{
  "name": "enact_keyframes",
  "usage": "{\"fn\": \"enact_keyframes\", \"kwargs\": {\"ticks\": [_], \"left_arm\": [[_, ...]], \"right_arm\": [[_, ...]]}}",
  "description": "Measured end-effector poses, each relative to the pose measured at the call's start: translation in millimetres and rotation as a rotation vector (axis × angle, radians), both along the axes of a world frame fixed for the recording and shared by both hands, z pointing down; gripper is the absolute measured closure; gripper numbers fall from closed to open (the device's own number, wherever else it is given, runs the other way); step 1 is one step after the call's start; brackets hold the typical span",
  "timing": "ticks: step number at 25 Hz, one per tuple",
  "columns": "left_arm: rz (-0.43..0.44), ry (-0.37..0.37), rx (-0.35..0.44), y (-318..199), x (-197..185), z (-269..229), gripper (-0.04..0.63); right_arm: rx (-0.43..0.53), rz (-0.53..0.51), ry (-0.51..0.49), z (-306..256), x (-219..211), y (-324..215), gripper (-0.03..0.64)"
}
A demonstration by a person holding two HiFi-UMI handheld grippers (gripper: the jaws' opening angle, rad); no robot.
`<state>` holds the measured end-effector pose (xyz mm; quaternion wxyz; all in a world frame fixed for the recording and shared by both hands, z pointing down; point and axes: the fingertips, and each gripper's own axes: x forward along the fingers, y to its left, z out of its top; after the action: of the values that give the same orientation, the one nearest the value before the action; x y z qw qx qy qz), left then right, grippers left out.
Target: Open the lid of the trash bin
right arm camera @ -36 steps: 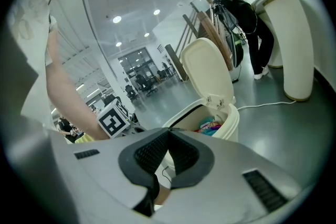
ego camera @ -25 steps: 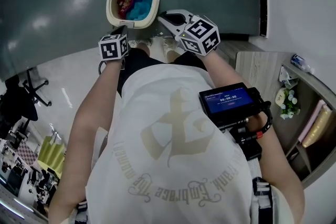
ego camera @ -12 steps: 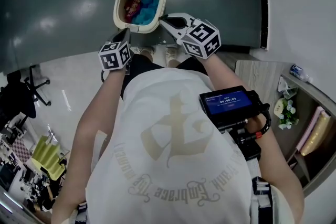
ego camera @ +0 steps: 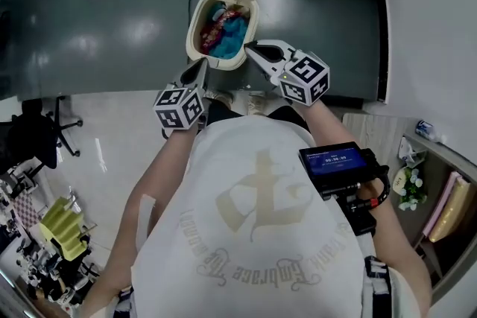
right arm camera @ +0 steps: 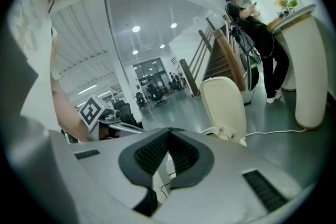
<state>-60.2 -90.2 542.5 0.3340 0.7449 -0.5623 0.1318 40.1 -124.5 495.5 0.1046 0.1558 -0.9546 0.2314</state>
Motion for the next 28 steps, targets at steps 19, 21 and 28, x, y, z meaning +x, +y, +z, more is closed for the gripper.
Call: {"fn": "enact_keyframes", "kwargs": {"ticks": [19,21,28], "left_arm": [[0.039,0.064,0.125,-6,-15,-48,0.581],[0.052,0.065,0.126,-7,-10,-46,0.581],[0.065,0.063,0.120,-2,-3,-40,0.581]], "right_arm": [[0.041,0.066,0.031,-35,11,-11,0.614],[0.037,0.076,0.035,-33,16,-10,0.614],[0.031,0.079,0.035,-27,19,-6,0.614]]}}
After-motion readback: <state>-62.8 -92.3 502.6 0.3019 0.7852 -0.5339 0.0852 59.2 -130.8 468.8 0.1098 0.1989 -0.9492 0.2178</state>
